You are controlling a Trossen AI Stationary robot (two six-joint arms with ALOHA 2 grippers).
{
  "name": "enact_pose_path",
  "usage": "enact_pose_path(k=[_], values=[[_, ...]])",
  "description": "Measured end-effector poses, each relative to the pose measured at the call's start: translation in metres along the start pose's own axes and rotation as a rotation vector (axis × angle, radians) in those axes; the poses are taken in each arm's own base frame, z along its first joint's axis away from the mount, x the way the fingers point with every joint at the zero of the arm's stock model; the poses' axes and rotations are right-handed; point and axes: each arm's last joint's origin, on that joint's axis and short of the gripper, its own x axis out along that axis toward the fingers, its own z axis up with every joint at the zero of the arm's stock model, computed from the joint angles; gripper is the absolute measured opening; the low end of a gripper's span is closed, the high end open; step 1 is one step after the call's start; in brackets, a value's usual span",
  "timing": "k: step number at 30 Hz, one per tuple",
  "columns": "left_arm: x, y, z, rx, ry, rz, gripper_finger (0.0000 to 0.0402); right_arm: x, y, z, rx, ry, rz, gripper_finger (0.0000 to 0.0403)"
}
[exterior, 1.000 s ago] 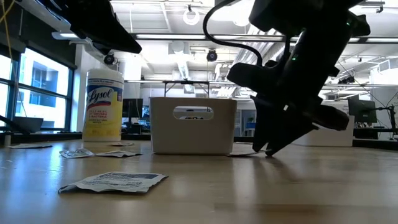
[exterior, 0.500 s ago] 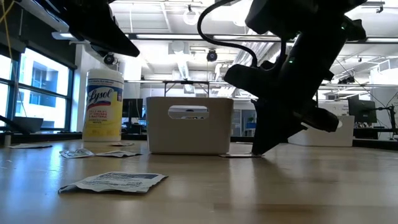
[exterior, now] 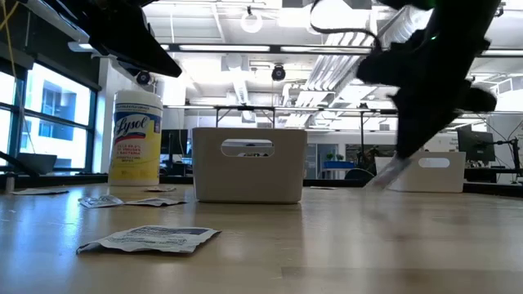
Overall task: Pick & Place First Aid Supplies
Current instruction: Put the orange pad into the white bin
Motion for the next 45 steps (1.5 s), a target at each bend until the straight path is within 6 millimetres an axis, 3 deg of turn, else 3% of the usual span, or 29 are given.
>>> enact_pose_path(k=[9,16,25,36,41,45], values=[[0.000,0.000,0.000,0.000,0.000,0.000,0.0002,-0.044,-0.067,0.048,0.098,-0.171,-0.253,0.0001],[0.000,0.000,0.000,0.000,0.000,0.000,0.0002,-0.052,-0.113,0.094,0.182,-0.251,-0.414,0.0001],[0.000,0.000,0.000,0.000,-0.001,0.000,0.0002,-0.019,-0.149,0.144,0.236,-0.164,-0.584,0.0000],[0.000,0.001,0.000,0.004,-0.005,0.017,0.0002,0.045,-0.178,0.176,0.223,0.082,-0.627,0.0000],[0.000,0.001,0.000,0.004,-0.005,0.017,0.0002,0.056,-0.191,0.184,0.176,0.129,-0.637,0.0007],[0.000,0.001,0.000,0.005,-0.002,0.018,0.0002,0.056,-0.200,0.187,0.207,0.154,-0.605,0.0044]])
